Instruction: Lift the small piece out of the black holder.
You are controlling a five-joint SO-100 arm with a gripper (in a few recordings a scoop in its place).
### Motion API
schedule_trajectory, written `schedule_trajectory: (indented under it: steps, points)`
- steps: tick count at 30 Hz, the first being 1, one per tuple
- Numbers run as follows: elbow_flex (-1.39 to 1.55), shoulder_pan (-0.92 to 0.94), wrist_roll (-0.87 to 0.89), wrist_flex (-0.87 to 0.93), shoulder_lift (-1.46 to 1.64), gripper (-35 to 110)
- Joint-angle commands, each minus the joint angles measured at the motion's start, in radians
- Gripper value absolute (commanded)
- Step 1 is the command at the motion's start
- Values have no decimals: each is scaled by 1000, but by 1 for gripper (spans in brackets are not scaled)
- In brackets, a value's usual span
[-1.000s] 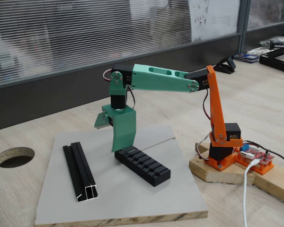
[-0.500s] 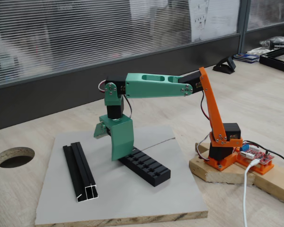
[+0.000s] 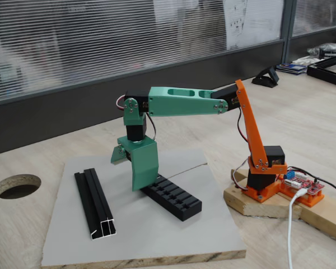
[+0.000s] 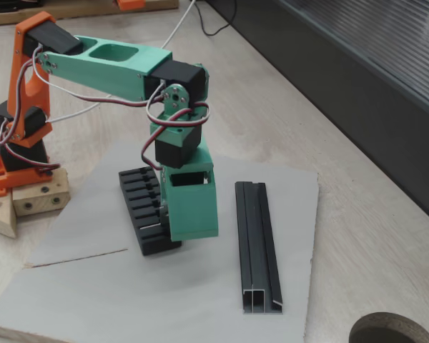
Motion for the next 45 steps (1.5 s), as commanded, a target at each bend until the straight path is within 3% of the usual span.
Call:
schedule_trajectory:
  steps: [1,6,13,45]
  points:
    - [0,-2,11,18,71,80]
    - [0,71,-2,18,83,80]
    - [-9,71,-170,20,81,80]
    - [-2,55,-170,21,61,80]
